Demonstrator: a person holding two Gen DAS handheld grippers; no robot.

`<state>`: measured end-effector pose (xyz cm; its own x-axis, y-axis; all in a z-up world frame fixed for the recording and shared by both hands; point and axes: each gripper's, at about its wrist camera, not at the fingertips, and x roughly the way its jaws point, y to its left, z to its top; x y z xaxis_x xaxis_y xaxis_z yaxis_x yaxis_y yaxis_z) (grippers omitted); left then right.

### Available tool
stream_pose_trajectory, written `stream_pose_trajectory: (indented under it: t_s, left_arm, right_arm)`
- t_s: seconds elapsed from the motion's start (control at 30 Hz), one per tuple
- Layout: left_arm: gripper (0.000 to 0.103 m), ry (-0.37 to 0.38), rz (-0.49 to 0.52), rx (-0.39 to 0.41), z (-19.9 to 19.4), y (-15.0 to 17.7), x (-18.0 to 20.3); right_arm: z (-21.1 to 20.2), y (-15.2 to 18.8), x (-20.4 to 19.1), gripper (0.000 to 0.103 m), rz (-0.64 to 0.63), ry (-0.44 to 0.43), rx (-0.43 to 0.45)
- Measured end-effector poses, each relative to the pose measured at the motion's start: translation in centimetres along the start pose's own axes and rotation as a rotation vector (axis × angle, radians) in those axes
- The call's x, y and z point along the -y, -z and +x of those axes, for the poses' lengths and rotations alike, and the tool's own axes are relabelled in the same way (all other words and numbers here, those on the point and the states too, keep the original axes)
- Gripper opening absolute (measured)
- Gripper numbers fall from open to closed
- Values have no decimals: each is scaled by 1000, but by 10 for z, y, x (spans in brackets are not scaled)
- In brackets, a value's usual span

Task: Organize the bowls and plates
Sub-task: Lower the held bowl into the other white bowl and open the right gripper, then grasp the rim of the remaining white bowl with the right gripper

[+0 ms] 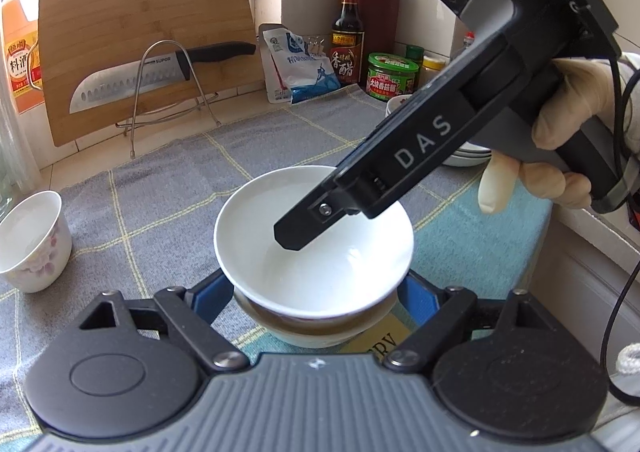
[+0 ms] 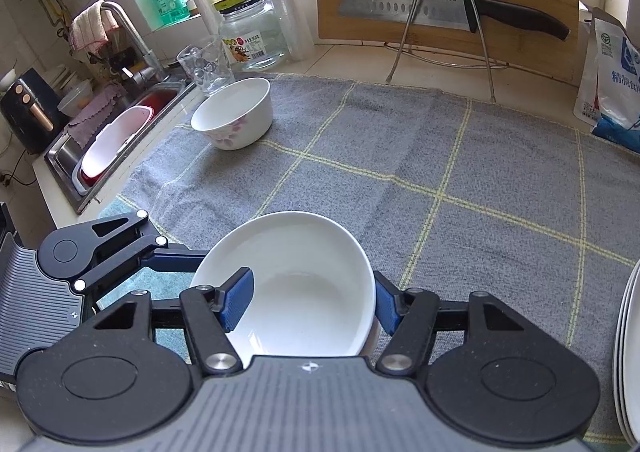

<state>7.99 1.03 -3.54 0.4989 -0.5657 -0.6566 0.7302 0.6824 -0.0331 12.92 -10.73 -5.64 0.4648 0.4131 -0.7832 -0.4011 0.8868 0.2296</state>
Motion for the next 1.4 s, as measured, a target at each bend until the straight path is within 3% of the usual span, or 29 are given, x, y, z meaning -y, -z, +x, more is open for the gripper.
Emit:
stream_pose_trajectory:
  t_s: [0.1,0.17,0.2,0.63,0.77,0.93,1.07,1.2,1.4]
  left_arm:
    - [91,-2,7,-1,1,0,1]
    - [93,-1,15,-1,1,1,2]
    - [96,11,11,5,0,2,1]
    - [97,-3,-41,45,-32,11,-26]
    - [100,-86,-70,76,-43,13,-47]
    - [100,-300,-125,96,-37,15,-87]
    - [100,-410,-171,100,-26,16,-116]
    - [100,-460,-190,115,-18,17,-134]
    - [100,-474,-215,113,-7,21,-151]
  right_arm:
    - [1,0,-2,76,-6,-3,-2]
    - [1,0,-4,91,-18,4,0]
    - [0,-1,-5,93,-23,3,4]
    - [-4,-25,-25,101,-150,51,20]
    - [0,-44,-38,103,-223,63,28]
    - [16,-76,-59,103,-320,83,50]
    - [36,-99,-77,103,-398,79,52]
    - [56,-120,-91,103,-448,73,54]
    - [82,-143,-99,103,-459,32,43]
